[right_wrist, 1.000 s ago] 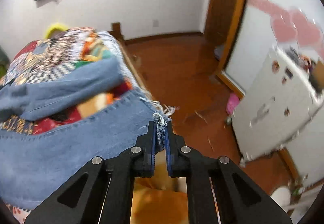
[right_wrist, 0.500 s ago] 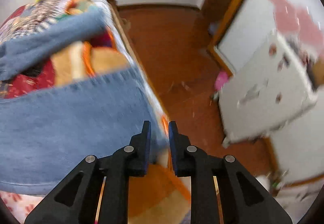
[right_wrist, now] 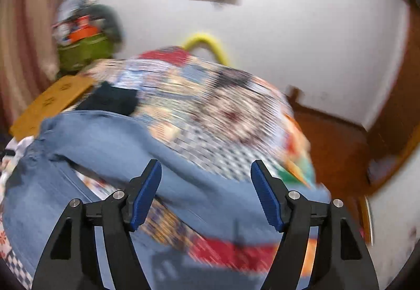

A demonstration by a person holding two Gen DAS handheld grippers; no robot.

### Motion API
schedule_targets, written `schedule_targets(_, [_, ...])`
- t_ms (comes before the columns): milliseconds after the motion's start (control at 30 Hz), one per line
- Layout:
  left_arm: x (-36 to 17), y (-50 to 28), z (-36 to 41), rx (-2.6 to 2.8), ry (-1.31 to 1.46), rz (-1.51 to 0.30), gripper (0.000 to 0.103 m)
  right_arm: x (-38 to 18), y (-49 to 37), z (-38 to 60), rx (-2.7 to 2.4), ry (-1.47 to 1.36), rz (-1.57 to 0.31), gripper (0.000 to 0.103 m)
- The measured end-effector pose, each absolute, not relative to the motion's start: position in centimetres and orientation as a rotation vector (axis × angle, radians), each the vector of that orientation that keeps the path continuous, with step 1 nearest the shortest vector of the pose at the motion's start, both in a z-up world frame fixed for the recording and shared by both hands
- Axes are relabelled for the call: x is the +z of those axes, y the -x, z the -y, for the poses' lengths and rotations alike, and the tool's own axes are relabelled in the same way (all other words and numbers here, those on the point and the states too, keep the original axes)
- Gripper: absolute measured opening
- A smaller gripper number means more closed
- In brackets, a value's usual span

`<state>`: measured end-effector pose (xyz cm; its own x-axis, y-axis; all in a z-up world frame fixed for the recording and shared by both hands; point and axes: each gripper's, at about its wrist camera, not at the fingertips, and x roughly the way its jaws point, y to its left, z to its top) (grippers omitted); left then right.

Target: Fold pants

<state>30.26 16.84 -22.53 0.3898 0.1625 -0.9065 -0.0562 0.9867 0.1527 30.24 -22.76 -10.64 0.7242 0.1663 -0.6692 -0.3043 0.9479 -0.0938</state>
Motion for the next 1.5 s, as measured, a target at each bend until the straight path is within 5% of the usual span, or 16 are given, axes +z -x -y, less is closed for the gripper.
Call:
schedule_targets(333, [-24.3, -39.6, -20.8, 0.176, 0.043, -1.086, 0.098, -15.9, -39.5, 13.1, 0.483, 0.187, -0.847, 0.067])
schedule_targets(467, [-27.5, -43.4, -21.9, 0.198, 0.103, -1.121, 0.066, -17.6, -41.7, 11.0, 0.555, 0.184, -0.960, 0.067])
schedule_targets(733, [-32.3, -45.9, -24.0, 0.178, 0.255, -1.176, 0.051, -20.3, -44.7, 7.2, 0.623, 0.261, -0.995, 0.067])
schedule_targets(800, [-32.3, -45.7, -24.3, 0.146, 0.293, -1.166, 0.041, -21.5, -45.5, 6.5, 0.631, 0.254, -1.037, 0.066])
schedule_targets(867, [-32.1, -45.5, -24.1, 0.149, 0.287, -1.159, 0.019, -22.2, -45.7, 6.2, 0.627, 0.259, -1.064, 0.055])
schedule_targets(1000, [-31.6, -45.1, -23.7, 0.162, 0.262, -1.154, 0.009, -21.8, -44.7, 7.0, 0.648, 0.210, -1.075, 0.009])
schedule_targets(1500, [-23.1, -38.9, -21.9, 0.168, 0.176, -1.010, 0.003, -13.3, -36.6, 7.9, 0.636, 0.201, -0.871, 0.005])
